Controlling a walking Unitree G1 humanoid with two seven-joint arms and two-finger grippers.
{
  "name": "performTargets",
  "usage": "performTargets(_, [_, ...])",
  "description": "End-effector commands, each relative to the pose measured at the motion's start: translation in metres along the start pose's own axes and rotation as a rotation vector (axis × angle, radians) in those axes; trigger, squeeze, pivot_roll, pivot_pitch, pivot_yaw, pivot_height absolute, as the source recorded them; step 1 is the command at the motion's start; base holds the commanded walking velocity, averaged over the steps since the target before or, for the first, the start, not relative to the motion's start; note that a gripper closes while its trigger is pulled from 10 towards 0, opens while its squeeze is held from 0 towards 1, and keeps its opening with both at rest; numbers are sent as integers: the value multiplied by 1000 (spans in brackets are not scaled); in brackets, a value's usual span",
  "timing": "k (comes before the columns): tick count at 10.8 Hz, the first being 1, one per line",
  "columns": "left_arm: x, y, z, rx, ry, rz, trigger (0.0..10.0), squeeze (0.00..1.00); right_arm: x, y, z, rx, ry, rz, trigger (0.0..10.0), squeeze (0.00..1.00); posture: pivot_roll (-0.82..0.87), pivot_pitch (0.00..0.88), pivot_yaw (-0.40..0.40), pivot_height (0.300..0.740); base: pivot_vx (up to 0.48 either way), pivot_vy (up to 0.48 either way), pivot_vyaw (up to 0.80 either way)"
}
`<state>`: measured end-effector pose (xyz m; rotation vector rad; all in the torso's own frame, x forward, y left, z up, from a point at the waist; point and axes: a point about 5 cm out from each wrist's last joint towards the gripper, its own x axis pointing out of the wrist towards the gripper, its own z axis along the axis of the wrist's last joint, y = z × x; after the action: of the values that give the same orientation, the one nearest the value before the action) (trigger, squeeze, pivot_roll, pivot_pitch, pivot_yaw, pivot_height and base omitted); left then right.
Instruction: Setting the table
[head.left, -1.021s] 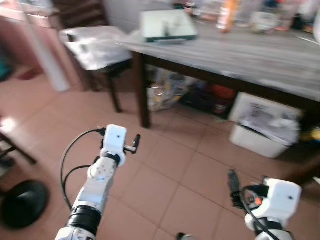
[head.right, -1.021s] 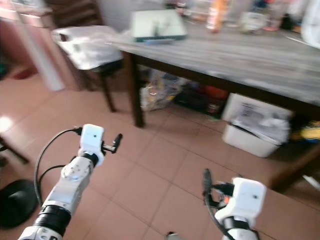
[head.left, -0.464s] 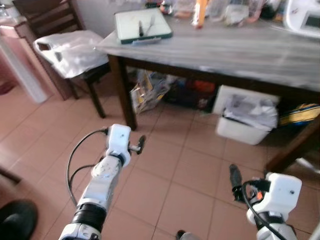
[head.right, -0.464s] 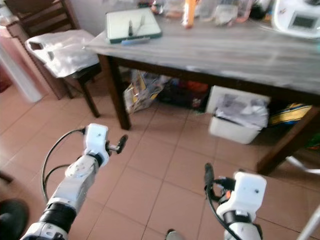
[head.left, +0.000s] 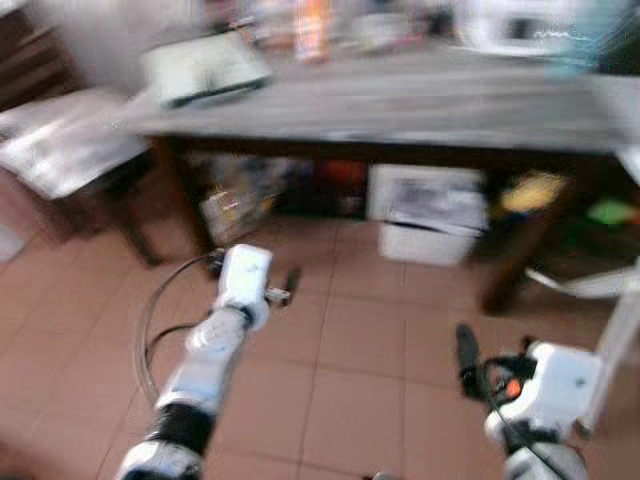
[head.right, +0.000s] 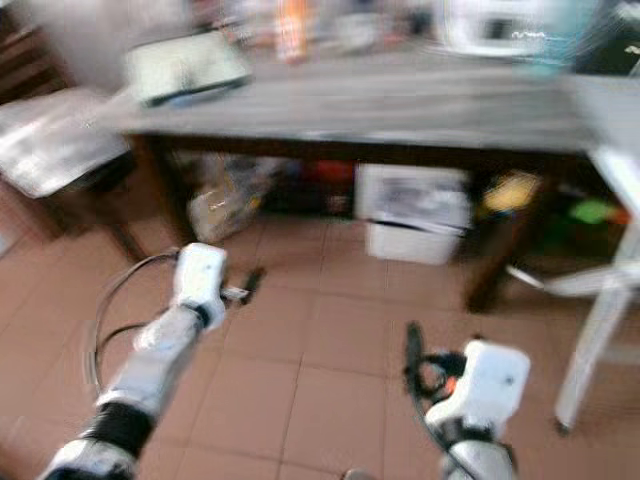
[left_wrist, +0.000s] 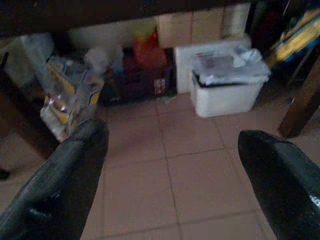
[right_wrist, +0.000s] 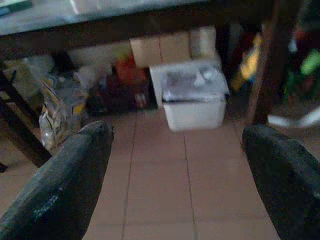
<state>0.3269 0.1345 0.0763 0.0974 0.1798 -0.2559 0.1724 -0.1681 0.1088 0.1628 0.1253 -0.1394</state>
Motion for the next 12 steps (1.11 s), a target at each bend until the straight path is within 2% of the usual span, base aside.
performTargets(1, [-1, 0, -1, 5, 5, 1, 10000, 0, 0, -2, 1, -11, -2, 1, 10000, 0, -143, 118, 82, 740, 0, 0, -775])
performTargets(4, [-1, 1, 1, 10, -11, 20, 10000, 0, 1, -3, 3, -17, -4, 9, 10000, 0, -142, 123, 69, 740, 0, 0, -769])
performTargets(6, [-2, 13, -1, -3, 2, 93, 10000, 0, -1, -3, 3, 2, -1, 21, 10000, 0, -144, 122, 61, 740, 0, 0, 0])
performTargets(7, [-1, 14, 0, -18, 0, 110, 10000, 0, -2, -5, 3, -28, 2, 13, 10000, 0, -148, 119, 59, 740, 0, 0, 0])
performTargets(11, [4, 4, 7, -7, -21, 43, 10000, 0, -3, -5, 2, -27, 16, 8, 10000, 0, -153, 117, 64, 740, 0, 0, 0])
performTargets(12, [0, 3, 4, 14, -23, 7, 10000, 0, -3, -3, 3, -80, 17, 24, 10000, 0, -142, 112, 47, 740, 0, 0, 0])
